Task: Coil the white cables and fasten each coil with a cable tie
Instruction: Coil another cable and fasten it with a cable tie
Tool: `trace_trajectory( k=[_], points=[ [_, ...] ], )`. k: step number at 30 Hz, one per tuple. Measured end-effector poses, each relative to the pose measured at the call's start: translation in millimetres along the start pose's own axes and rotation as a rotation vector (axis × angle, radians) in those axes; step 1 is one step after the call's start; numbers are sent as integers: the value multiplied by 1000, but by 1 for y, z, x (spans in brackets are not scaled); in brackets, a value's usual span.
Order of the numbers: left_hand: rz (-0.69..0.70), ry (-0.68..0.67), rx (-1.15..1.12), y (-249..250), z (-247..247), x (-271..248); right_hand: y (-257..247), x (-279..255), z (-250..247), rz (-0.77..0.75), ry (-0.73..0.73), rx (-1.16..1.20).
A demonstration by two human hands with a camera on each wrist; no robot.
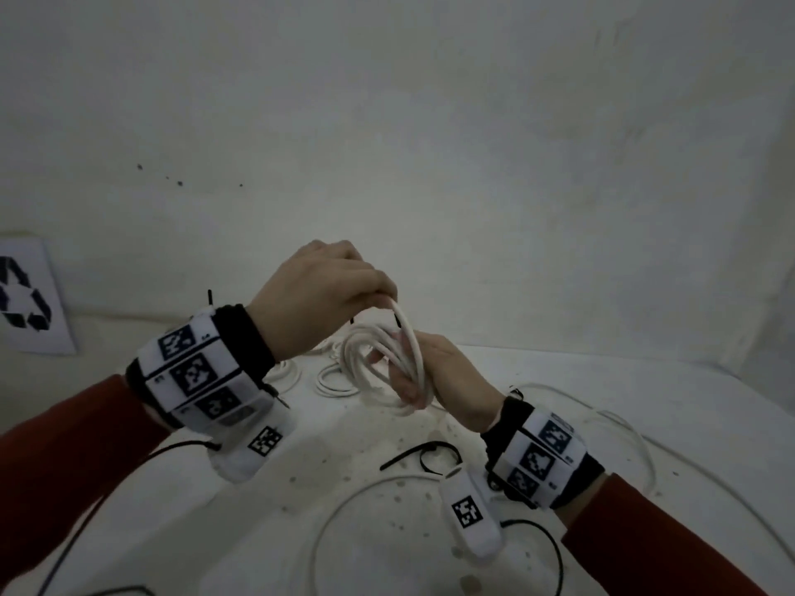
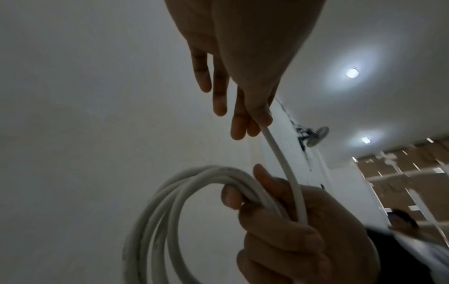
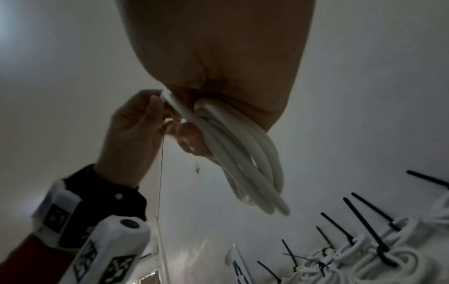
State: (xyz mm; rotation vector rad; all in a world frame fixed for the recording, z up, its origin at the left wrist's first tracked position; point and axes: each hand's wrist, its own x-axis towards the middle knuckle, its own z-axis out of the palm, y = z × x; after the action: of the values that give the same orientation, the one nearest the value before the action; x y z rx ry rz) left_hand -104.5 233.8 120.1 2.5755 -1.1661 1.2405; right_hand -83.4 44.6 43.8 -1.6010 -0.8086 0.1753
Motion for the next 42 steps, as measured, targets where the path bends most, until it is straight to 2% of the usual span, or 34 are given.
trace_trajectory(
  k=[4,6,8,10,12,14,20,23,26,28,32,35,40,42],
  points=[
    [-154,57,-255,-9,18,-17,-7,-3,1,58,107,100],
    [-224,107,-353,-2,28,-27,-14,-4,-1,40,210,42],
    [-280,120,-337,6,35,-33,-17,-4,-2,33,285,-19],
    [-252,58,-206,15,39,-34,-16,-1,-4,76,323,-86],
    [-159,-2,-60,26,43,-32,-16,1,-4,133,335,-138],
    [-131,-59,-80,37,49,-27,-19,3,-4,142,338,-149],
    [-485,-217,-585,39,60,-14,-22,4,-7,157,454,-147],
    [-667,-205,-1022,40,73,-20,-16,4,-9,165,519,-167],
    [-768,-195,-1316,43,82,-25,-10,4,-9,180,553,-145],
    [-802,-194,-1395,46,86,-28,-4,5,-10,203,564,-85],
    [-823,-194,-1240,54,95,-33,11,5,-8,243,549,-66],
    [-863,-196,-1075,49,103,-37,21,8,-9,272,456,-106],
    [-1016,-201,-871,12,107,-52,44,5,-43,358,318,-586],
    [-1085,-182,-819,-8,106,-63,50,-5,-59,371,167,-802]
  ],
)
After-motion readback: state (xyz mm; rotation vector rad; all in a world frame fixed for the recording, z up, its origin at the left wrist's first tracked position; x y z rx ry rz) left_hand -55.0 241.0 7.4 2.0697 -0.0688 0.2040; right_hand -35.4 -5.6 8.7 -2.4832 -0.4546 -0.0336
